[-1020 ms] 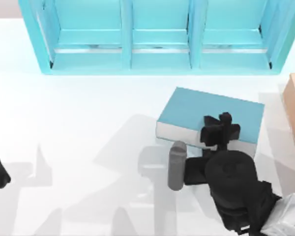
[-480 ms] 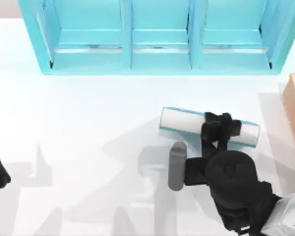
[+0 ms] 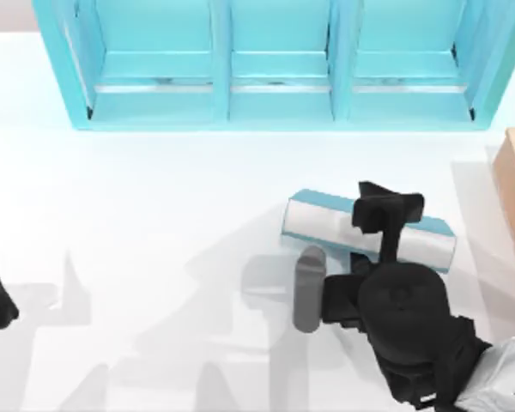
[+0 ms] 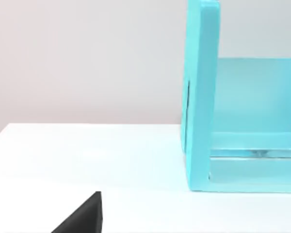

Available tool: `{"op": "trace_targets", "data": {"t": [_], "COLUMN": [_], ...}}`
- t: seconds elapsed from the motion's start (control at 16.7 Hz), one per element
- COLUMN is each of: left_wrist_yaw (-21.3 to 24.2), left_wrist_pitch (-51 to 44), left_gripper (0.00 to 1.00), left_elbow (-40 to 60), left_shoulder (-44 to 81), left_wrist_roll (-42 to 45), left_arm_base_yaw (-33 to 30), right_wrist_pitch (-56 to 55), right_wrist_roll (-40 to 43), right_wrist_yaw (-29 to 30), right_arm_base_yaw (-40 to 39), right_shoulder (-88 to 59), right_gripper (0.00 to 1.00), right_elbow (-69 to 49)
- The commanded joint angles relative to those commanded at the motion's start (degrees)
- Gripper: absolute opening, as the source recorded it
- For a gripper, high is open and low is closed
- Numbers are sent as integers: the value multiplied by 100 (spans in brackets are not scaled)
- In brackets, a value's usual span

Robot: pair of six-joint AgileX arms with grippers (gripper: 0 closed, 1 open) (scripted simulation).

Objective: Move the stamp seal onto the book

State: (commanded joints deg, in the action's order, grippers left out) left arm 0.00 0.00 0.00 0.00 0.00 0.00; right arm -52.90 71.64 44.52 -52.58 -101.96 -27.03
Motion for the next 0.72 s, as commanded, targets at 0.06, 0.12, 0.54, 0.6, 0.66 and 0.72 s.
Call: {"op": "trace_targets", "data": {"t": [0.06, 0.12, 0.54, 0.6, 0.66, 0.72], "left_wrist_yaw": [0, 0, 0, 0, 0, 0], "left_wrist_pitch": [0, 0, 0, 0, 0, 0], "left_gripper": [100, 100, 100, 100, 100, 100], "left_elbow": [0, 0, 0, 0, 0, 0], "left_shoulder": [0, 0, 0, 0, 0, 0], "left_wrist_roll": [0, 0, 0, 0, 0, 0], "left_arm_base_yaw": [0, 0, 0, 0, 0, 0], "right_wrist_pitch": [0, 0, 924, 1267, 1658, 2081], "right_wrist_roll": [0, 0, -936, -1263, -1612, -1970], "right_wrist_yaw": [0, 0, 572, 752, 945, 1148], "right_arm_base_yaw": [0, 0, -894, -1189, -1504, -1833], "right_shoulder": [0, 0, 244, 343, 452, 566], "right_gripper": [100, 100, 100, 100, 100, 100], "right_elbow": [0, 0, 45, 64, 84, 104]}}
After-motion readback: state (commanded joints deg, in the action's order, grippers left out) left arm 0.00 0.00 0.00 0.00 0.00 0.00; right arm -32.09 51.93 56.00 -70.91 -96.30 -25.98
